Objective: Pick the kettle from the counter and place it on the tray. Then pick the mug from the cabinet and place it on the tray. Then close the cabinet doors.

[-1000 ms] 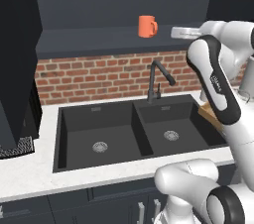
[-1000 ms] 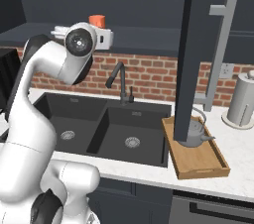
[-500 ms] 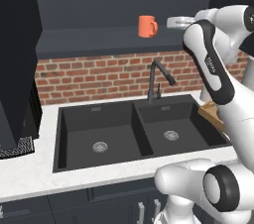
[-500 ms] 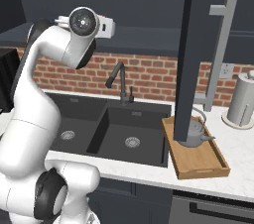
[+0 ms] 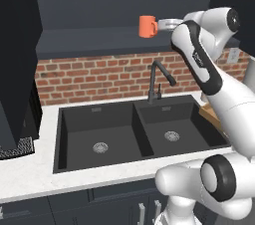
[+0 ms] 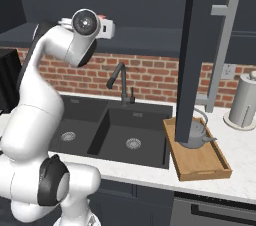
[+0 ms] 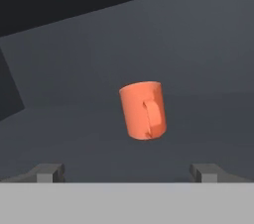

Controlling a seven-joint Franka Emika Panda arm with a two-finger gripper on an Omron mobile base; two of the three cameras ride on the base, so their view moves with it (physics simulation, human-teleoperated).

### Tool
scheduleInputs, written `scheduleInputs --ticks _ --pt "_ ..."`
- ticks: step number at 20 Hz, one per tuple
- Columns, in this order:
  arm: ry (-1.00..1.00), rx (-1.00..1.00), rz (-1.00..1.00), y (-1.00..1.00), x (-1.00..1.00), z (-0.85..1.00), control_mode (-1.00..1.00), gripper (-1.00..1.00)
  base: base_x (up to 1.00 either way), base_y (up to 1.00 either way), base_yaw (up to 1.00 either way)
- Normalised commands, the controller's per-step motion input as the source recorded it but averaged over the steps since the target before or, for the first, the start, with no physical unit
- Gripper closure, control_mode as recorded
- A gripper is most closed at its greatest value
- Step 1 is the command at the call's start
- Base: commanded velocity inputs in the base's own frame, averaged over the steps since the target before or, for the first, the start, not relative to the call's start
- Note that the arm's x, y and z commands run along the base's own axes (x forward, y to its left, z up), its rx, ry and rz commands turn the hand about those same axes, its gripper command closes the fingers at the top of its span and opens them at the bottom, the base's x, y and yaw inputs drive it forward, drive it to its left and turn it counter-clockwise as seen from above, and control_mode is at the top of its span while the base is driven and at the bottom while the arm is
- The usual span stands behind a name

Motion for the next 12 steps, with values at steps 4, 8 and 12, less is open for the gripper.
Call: scheduleInputs --ticks 4,8,12 --pt "0.09 0.0 0.03 0.0 0.42 -0.12 -1.0 -1.0 0.0 0.0 0.0" --pt "0.04 0.0 0.05 -0.01 0.42 -0.08 -1.0 -1.0 0.0 0.0 0.0" --pt "0.0 0.0 0.05 -0.01 0.41 -0.02 -1.0 -1.0 0.0 0.0 0.0"
